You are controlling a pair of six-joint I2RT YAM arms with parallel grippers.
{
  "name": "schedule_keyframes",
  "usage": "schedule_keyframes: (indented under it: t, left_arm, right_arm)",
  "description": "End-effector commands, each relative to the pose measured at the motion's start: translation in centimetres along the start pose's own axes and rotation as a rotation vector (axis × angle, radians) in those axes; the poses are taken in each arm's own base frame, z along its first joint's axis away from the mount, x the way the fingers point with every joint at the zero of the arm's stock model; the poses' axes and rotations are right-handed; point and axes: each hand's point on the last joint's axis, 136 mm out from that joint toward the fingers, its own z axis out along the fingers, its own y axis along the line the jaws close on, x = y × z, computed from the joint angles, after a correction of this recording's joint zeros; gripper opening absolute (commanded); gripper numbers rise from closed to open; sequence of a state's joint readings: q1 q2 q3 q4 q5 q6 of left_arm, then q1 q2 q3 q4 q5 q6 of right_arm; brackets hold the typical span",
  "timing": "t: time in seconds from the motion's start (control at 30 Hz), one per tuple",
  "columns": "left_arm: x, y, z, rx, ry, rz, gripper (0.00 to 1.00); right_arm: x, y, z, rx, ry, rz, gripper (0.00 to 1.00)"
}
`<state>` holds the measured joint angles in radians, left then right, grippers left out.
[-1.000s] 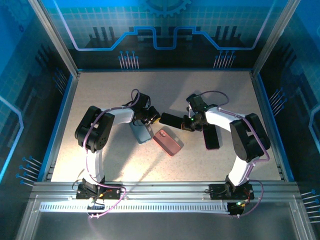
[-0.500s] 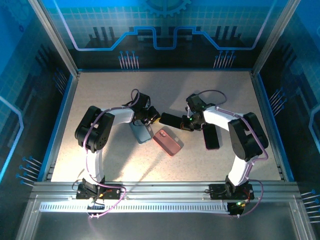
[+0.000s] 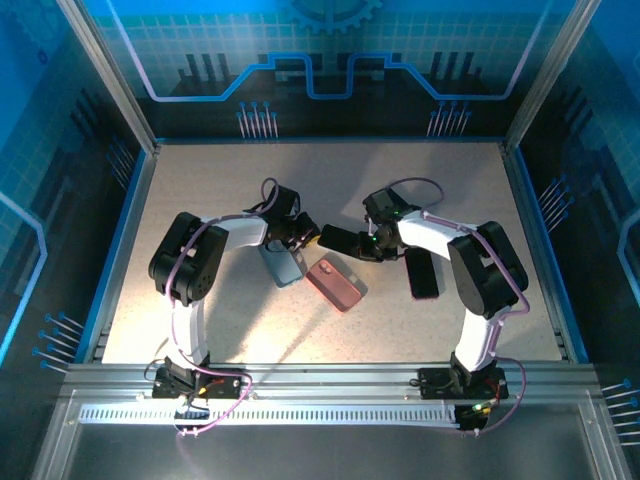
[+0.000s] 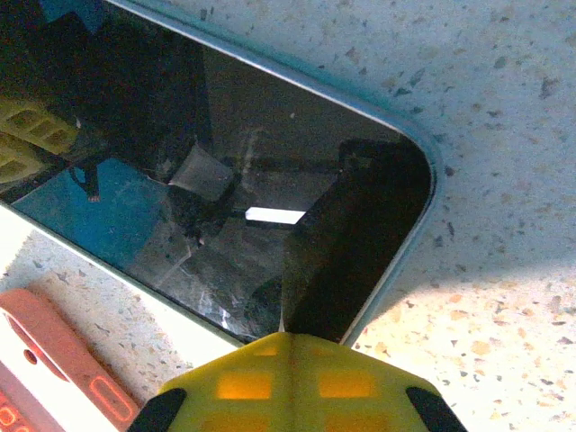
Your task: Put the phone into the phone case
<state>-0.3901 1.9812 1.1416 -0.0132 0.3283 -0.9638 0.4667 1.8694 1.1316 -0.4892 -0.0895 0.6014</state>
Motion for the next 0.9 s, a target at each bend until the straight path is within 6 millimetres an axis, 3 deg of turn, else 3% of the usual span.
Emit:
schedule_keyframes:
  t: [0.0,0.33,0.67,0.87]
  left_arm:
    - [1.7,2.1,0.2,-0.075,0.045,-0.026,0.13]
    - [1.5,0.3,1.2,-0.076,0.059,0.012,0.13]
    - [0.4,-1.6,0.2,-0.072,0.027,0.051,0.13]
    - [-0.1,-2.9,-0.7,-0.051,0.002,0.061,0.13]
  right_arm:
    - [8.3,-1.9,6.2,0.056,0.249,0.013,0.00]
    - [6.2,0.9,1.6,-0.070,0.085,0.113,0.00]
    - [0.5,2.9,-5.9,-0.105,-0.102,0.039,0.00]
    - [-1.9,2.7,-7.8,-0.105,-0.134,-0.030,0.00]
